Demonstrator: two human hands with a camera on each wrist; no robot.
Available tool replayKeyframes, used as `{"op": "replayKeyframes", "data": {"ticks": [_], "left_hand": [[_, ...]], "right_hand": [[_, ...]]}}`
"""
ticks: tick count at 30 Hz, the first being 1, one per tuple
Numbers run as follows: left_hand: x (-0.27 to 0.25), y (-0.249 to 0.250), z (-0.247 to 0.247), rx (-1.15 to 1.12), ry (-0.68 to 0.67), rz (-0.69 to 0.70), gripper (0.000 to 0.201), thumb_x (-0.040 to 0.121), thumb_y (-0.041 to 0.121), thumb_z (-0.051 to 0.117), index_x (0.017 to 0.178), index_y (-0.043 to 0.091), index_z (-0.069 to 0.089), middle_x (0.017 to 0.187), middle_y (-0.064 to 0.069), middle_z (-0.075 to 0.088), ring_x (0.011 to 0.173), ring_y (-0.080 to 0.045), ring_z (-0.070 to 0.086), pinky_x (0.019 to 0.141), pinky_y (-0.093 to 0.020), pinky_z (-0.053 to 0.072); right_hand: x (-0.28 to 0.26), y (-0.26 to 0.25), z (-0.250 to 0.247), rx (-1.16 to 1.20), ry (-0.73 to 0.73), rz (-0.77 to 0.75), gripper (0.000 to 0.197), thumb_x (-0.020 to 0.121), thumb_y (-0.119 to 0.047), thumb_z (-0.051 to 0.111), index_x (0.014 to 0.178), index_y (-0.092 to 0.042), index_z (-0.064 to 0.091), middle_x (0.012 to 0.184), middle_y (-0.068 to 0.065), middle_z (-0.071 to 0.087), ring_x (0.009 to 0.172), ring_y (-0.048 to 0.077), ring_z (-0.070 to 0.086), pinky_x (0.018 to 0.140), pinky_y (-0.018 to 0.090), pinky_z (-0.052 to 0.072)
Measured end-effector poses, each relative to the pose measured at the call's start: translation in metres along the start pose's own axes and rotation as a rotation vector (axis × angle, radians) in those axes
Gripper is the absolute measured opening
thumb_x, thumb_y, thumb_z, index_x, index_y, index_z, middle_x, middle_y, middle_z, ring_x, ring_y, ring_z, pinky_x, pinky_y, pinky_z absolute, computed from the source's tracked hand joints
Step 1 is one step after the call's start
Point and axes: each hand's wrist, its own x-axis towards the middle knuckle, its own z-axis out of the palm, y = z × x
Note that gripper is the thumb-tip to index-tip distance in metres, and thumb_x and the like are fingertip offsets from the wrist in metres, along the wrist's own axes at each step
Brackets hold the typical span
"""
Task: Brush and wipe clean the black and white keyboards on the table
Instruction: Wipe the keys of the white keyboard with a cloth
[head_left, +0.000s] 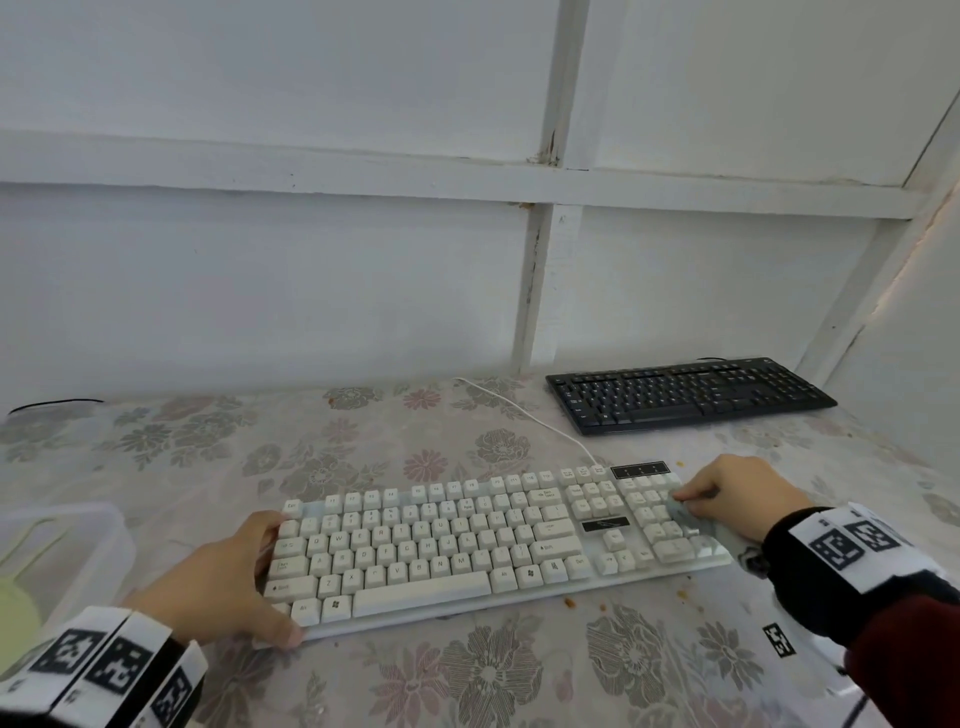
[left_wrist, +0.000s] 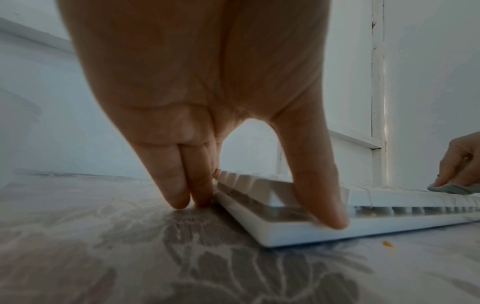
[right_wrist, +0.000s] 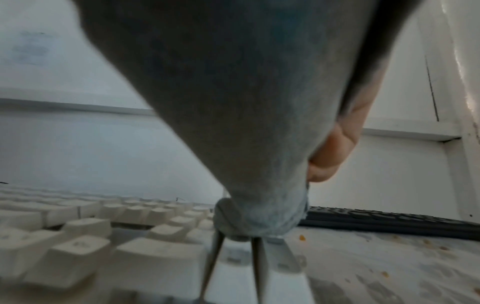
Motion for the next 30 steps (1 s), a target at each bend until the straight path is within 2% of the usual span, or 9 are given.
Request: {"op": "replayKeyframes", "data": {"ticks": [3, 5, 9, 11, 13, 15, 18, 27, 30], "left_hand": [[0.0, 0.001, 0.0, 0.014, -0.004, -0.007, 0.109, 0.054, 0.031, 0.088, 0.139, 0.027, 0.02, 0.105, 0.018, 0.05, 0.088, 0.002, 0.05, 0.062, -0.005, 0.035], [0.0, 0.001, 0.0, 0.009, -0.007, -0.008, 0.11, 0.054, 0.03, 0.088, 0.14, 0.026, 0.019, 0.106, 0.018, 0.049, 0.09, -0.001, 0.051, 0.063, -0.005, 0.035], [0.002, -0.001, 0.0, 0.002, -0.01, -0.006, 0.114, 0.051, 0.032, 0.089, 0.14, 0.027, 0.019, 0.111, 0.016, 0.051, 0.094, -0.003, 0.053, 0.068, -0.008, 0.037], [0.002, -0.002, 0.0, -0.002, -0.008, -0.003, 0.113, 0.05, 0.032, 0.089, 0.14, 0.027, 0.02, 0.111, 0.016, 0.052, 0.092, -0.001, 0.053, 0.067, -0.008, 0.037], [0.003, -0.003, 0.0, -0.007, -0.008, -0.001, 0.113, 0.05, 0.032, 0.089, 0.139, 0.028, 0.021, 0.111, 0.016, 0.053, 0.092, 0.0, 0.053, 0.066, -0.008, 0.037], [0.003, -0.003, 0.0, -0.002, -0.008, -0.002, 0.113, 0.05, 0.032, 0.089, 0.14, 0.028, 0.021, 0.112, 0.015, 0.053, 0.093, -0.002, 0.053, 0.066, -0.008, 0.037], [0.004, -0.003, 0.0, 0.004, -0.009, -0.002, 0.111, 0.052, 0.031, 0.089, 0.139, 0.027, 0.021, 0.11, 0.016, 0.051, 0.091, -0.001, 0.052, 0.064, -0.007, 0.036], [0.006, -0.008, 0.002, -0.018, -0.021, 0.019, 0.111, 0.048, 0.031, 0.089, 0.138, 0.028, 0.023, 0.119, 0.015, 0.054, 0.103, -0.005, 0.054, 0.076, -0.013, 0.04], [0.006, -0.007, 0.002, -0.014, -0.022, 0.024, 0.111, 0.05, 0.029, 0.089, 0.138, 0.027, 0.022, 0.117, 0.016, 0.053, 0.102, -0.005, 0.054, 0.072, -0.01, 0.039]], "right_hand": [[0.001, -0.009, -0.004, -0.044, -0.012, 0.02, 0.02, 0.09, -0.02, 0.061, 0.107, -0.018, 0.073, 0.116, 0.0, 0.068, 0.104, 0.015, 0.062, 0.09, 0.023, 0.046], [0.0, -0.018, -0.005, -0.038, 0.026, 0.002, 0.021, 0.092, -0.02, 0.058, 0.105, -0.014, 0.073, 0.114, 0.003, 0.069, 0.101, 0.016, 0.064, 0.083, 0.022, 0.046], [-0.006, -0.033, 0.01, -0.02, -0.001, -0.078, 0.023, 0.091, -0.026, 0.058, 0.104, -0.014, 0.073, 0.096, 0.002, 0.07, 0.078, 0.012, 0.061, 0.066, 0.013, 0.037], [-0.009, -0.034, 0.017, -0.061, -0.04, -0.08, 0.025, 0.09, -0.025, 0.059, 0.103, -0.008, 0.072, 0.088, 0.006, 0.068, 0.077, 0.016, 0.062, 0.063, 0.014, 0.034], [-0.008, -0.027, 0.017, -0.062, -0.043, -0.062, 0.024, 0.09, -0.027, 0.06, 0.102, -0.011, 0.073, 0.081, -0.002, 0.066, 0.072, 0.008, 0.059, 0.06, 0.012, 0.038], [-0.005, -0.017, 0.011, -0.063, -0.032, -0.031, 0.023, 0.089, -0.03, 0.061, 0.101, -0.015, 0.075, 0.09, -0.007, 0.07, 0.075, 0.007, 0.06, 0.069, 0.013, 0.045], [0.001, -0.001, 0.006, -0.075, 0.0, 0.002, 0.021, 0.086, -0.027, 0.066, 0.106, -0.022, 0.073, 0.107, -0.005, 0.07, 0.082, 0.008, 0.055, 0.081, 0.018, 0.045], [0.015, 0.016, 0.005, 0.002, 0.051, 0.075, 0.019, 0.083, -0.021, 0.07, 0.101, -0.021, 0.074, 0.107, 0.0, 0.07, 0.084, 0.014, 0.056, 0.078, 0.022, 0.042], [0.013, 0.026, 0.002, 0.002, 0.035, 0.102, 0.018, 0.082, -0.021, 0.071, 0.1, -0.021, 0.075, 0.107, 0.0, 0.07, 0.082, 0.013, 0.055, 0.075, 0.021, 0.04]]}}
